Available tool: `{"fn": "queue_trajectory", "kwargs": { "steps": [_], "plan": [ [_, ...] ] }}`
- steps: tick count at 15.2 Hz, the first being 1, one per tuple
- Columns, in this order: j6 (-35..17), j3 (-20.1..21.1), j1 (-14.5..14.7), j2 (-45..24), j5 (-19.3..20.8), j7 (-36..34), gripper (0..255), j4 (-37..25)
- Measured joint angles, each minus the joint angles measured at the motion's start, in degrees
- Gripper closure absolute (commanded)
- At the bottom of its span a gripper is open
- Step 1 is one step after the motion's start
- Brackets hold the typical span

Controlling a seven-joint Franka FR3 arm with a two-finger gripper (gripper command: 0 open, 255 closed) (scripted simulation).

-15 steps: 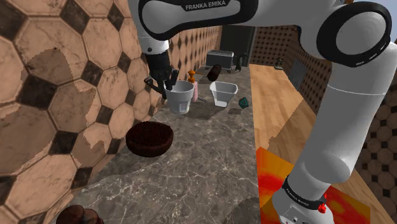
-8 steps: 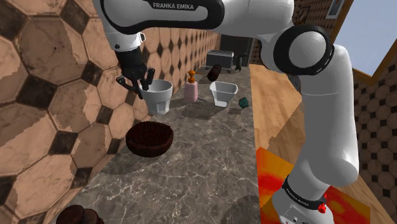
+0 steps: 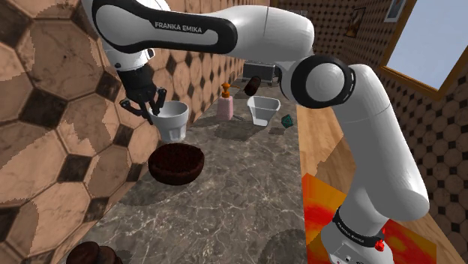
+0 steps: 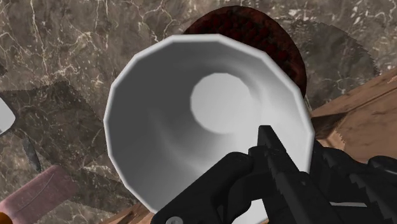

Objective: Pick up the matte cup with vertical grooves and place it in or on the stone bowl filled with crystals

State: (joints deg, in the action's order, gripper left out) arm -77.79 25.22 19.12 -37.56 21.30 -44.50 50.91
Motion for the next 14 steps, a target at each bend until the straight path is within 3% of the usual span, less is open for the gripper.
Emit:
{"fn": "queue_trajectory", "kwargs": {
  "steps": [5,14],
  "plan": [
    [-5.5,0.5,-2.2,2.5,-0.8,-1.0,255,8.3],
    [-12.7,0.6,-3.8,3.4,-1.1,-2.3,255,16.7]
  ]
}}
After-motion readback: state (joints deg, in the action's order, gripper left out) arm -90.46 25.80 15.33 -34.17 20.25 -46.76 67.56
